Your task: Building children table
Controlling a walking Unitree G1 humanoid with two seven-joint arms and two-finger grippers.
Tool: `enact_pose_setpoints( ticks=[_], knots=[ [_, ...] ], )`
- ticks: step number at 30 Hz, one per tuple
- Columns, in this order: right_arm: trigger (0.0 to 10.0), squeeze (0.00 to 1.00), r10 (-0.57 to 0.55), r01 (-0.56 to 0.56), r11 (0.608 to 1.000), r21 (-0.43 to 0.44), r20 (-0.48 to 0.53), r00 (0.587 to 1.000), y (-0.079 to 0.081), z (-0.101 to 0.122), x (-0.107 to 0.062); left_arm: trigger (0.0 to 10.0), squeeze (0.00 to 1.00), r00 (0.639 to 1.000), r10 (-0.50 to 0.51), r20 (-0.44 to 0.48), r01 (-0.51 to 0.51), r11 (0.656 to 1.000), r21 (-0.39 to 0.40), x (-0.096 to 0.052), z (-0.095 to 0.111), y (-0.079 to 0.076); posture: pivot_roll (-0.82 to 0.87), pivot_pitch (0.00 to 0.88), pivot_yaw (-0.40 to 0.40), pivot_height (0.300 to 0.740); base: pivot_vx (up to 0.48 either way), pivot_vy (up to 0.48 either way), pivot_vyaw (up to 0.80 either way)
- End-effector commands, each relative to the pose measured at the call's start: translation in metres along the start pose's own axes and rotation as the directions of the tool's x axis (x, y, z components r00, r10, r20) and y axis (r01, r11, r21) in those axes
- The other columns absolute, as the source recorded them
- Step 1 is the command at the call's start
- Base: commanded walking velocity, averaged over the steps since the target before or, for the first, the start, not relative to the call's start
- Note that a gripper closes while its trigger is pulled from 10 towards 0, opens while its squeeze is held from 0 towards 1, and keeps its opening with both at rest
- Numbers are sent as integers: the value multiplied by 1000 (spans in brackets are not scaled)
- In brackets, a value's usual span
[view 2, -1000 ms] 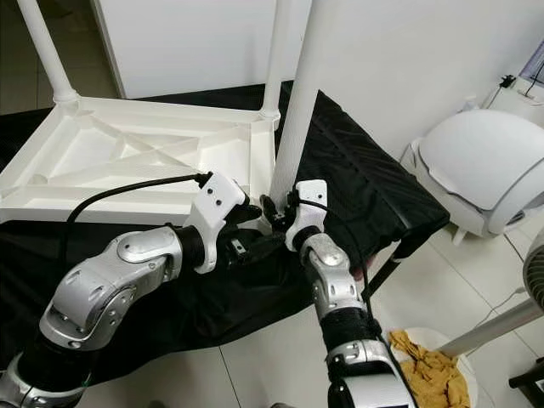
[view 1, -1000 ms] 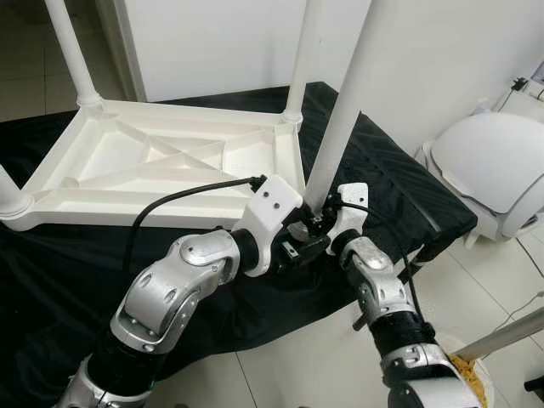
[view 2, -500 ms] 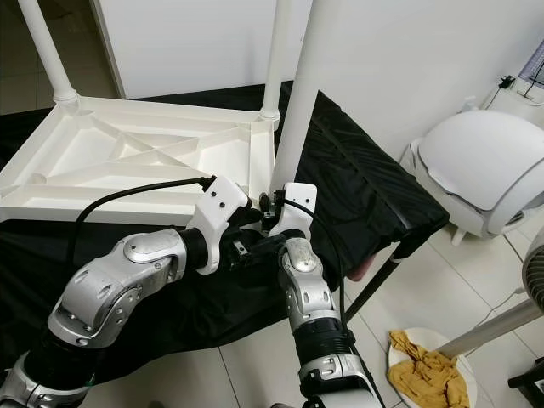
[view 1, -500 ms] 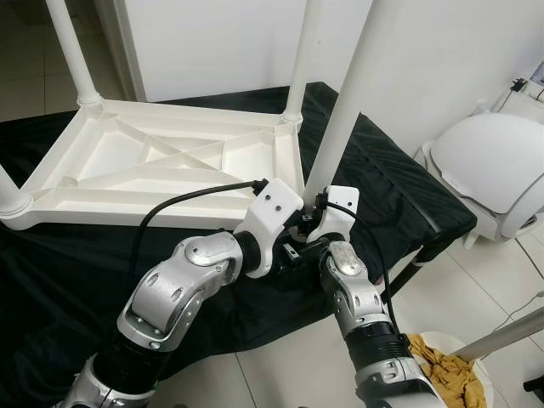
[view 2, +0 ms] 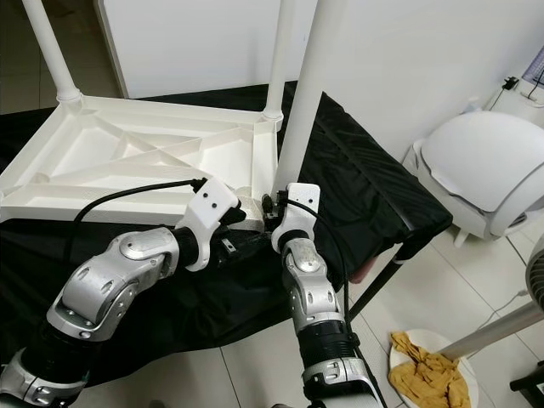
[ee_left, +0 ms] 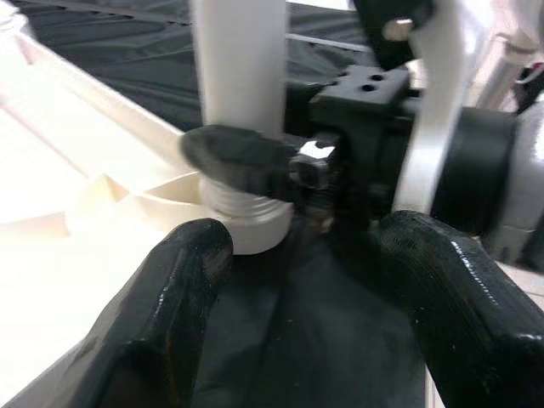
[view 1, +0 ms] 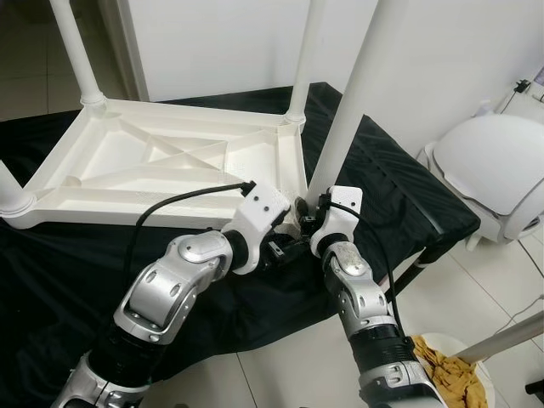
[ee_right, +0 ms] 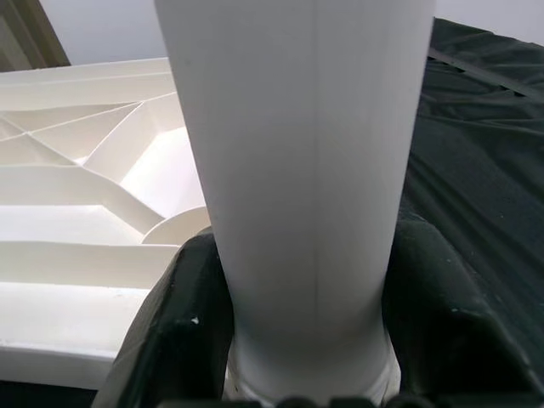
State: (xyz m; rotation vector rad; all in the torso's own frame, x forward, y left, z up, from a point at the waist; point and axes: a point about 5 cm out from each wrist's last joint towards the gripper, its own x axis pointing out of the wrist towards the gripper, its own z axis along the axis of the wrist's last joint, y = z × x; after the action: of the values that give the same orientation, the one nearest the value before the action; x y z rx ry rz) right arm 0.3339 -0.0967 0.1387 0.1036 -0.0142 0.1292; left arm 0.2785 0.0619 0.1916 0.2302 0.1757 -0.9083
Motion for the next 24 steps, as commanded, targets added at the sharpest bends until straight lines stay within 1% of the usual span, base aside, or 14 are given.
enact_pose_setpoints(
  ticks=[1, 2, 5, 6, 8, 13, 15, 16, 17, 18, 20, 22, 23, 24],
  knots=[
    [10000, 0, -12, 12, 1000, 6, -46, 999, -12, -9, -4, 10000, 0, 996, 86, 1, -86, 996, 14, -2, 1, 9, -68, 21, -68, 740, 0, 0, 0],
    [10000, 0, -12, 12, 1000, 6, -46, 999, -12, -9, -4, 10000, 0, 996, 86, 1, -86, 996, 14, -2, 1, 9, -68, 21, -68, 740, 0, 0, 0],
    [10000, 0, 27, -28, 1000, -15, -25, 999, -21, -4, -4, 10000, 0, 995, 102, 1, -102, 995, 17, -4, 1, 13, -69, 28, -74, 740, 0, 0, 0],
    [10000, 1000, 45, -45, 999, -25, -14, 999, -25, -1, -4, 10000, 0, 994, 105, 2, -105, 994, 19, -5, 1, 15, -69, 29, -75, 740, 0, 0, 0],
    [10000, 1000, 70, -70, 997, -32, 2, 998, -33, 5, -4, 10000, 0, 994, 107, 12, -107, 994, 20, -5, 3, 16, -70, 30, -78, 740, 0, 0, 0],
    [10000, 1000, 120, -118, 992, -41, 52, 991, -41, 20, -4, 10000, 0, 994, 109, 22, -109, 994, 24, -3, 6, 16, -73, 32, -83, 740, 0, 0, 0],
    [10000, 1000, 120, -118, 992, -41, 52, 991, -41, 20, -4, 10000, 0, 994, 109, 22, -109, 994, 24, -3, 6, 16, -73, 32, -83, 740, 0, 0, 0],
    [10000, 608, 215, -213, 976, -33, 57, 975, -41, 26, -1, 10000, 0, 994, 107, 28, -108, 994, 25, -2, 8, 17, -70, 37, -83, 740, 0, 0, 0],
    [10000, 608, 215, -213, 976, -33, 57, 975, -41, 26, -1, 10000, 0, 994, 107, 28, -108, 994, 25, -2, 8, 17, -70, 37, -83, 740, 0, 0, 0],
    [10000, 0, 275, -274, 961, -33, 56, 960, -42, 29, 0, 10000, 0, 994, 106, 31, -107, 994, 26, -2, 9, 17, -70, 37, -83, 740, 0, 0, 0],
    [10000, 0, 299, -297, 954, -40, 46, 953, -43, 29, 1, 10000, 0, 994, 104, 31, -105, 994, 28, -1, 10, 17, -67, 41, -82, 740, 0, 0, 0],
    [10000, 0, 377, -376, 924, -73, 7, 926, -46, 26, 4, 10000, 0, 995, 98, 30, -99, 994, 37, -1, 10, 16, -53, 48, -83, 740, 0, 0, 0],
    [10000, 0, 377, -376, 924, -73, 7, 926, -46, 26, 4, 10000, 0, 995, 98, 30, -99, 994, 37, -1, 10, 16, -53, 48, -83, 740, 0, 0, 0],
    [10000, 0, 408, -408, 910, -79, -10, 913, -49, 24, 6, 10000, 0, 995, 94, 28, -95, 994, 48, -1, 11, 15, -47, 49, -84, 740, 0, 0, 0]
  ],
)
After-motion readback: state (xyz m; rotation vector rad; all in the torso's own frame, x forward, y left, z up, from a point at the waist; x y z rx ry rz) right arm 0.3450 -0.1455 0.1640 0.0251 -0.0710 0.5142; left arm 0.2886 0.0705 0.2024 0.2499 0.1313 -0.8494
